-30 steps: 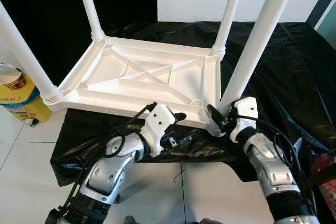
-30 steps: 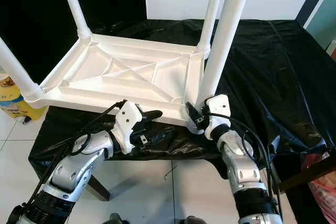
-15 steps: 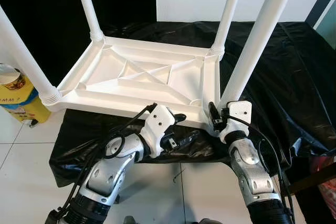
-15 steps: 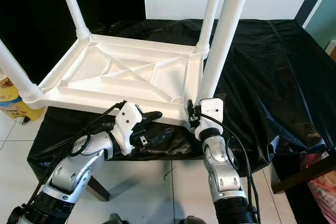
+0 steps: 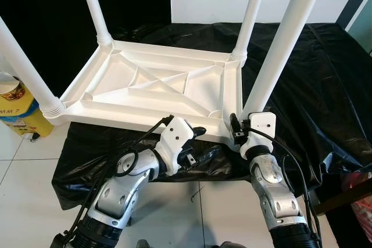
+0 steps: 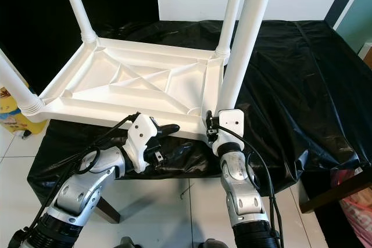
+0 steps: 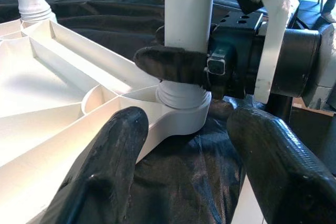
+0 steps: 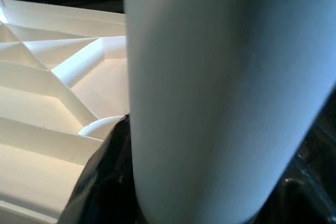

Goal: Building children table

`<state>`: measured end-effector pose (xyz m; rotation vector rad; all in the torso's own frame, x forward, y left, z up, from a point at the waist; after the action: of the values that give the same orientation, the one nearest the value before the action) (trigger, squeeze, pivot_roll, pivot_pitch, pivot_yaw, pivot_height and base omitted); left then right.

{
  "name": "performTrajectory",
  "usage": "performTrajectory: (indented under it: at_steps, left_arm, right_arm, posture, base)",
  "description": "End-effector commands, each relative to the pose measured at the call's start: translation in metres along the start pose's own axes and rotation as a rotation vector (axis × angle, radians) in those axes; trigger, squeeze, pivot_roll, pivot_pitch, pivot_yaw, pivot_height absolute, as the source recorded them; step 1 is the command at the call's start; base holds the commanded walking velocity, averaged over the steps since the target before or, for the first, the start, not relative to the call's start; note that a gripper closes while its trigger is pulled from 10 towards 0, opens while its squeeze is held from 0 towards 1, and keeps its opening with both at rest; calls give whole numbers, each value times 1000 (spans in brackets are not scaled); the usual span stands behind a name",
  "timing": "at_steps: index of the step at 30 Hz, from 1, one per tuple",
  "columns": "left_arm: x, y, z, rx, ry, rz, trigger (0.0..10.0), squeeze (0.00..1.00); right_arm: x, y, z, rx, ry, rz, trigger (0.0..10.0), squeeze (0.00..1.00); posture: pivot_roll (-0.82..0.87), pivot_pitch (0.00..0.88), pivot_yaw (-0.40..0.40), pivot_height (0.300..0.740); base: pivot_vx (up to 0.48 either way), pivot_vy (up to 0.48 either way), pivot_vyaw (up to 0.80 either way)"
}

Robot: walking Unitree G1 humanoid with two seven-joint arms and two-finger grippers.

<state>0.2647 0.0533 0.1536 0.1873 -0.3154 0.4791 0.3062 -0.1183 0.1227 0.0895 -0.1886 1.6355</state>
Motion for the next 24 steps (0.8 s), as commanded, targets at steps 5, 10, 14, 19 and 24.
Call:
performTrajectory:
  at_steps: [5,10,14,19,24]
  left_arm:
    - [-2,0,-1,15,4,23,10000,0]
    - [-2,1,-1,16,5,25,10000,0]
    - [-2,1,-1,17,5,25,10000,0]
    - [-2,2,0,19,3,24,10000,0]
    - [-1,3,0,20,3,26,10000,0]
  right_arm:
    - [5,3,-15,77,13,40,10000,1000]
    - [-9,3,-6,71,12,178,10000,0]
    - [-13,4,-4,79,8,247,10000,0]
    - [-26,3,2,107,48,400,10000,0]
    - [-30,-1,7,120,76,499,10000,0]
  posture:
    - [15,61,-45,740]
    - [18,63,-45,740]
    - [18,65,-41,740]
    - [22,69,-40,740]
    - [29,69,-40,740]
  base:
    - [0,0,0]
    - [0,0,0]
    - [0,0,0]
    - [0,0,0]
    - [0,0,0]
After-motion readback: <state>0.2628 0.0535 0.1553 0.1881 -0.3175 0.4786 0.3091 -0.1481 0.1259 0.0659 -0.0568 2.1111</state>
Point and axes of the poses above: a point about 5 cm out from each wrist's last joint towards the gripper, its own y axis pointing back from the gripper into the wrist, its own z axis along the axis of the wrist's last joint, x = y × z, the point moved 2 cm from there along -y, pointing out of the wrist towards the gripper, and after that the axes turned 11 degrees about -y, right-handed, at the moved point
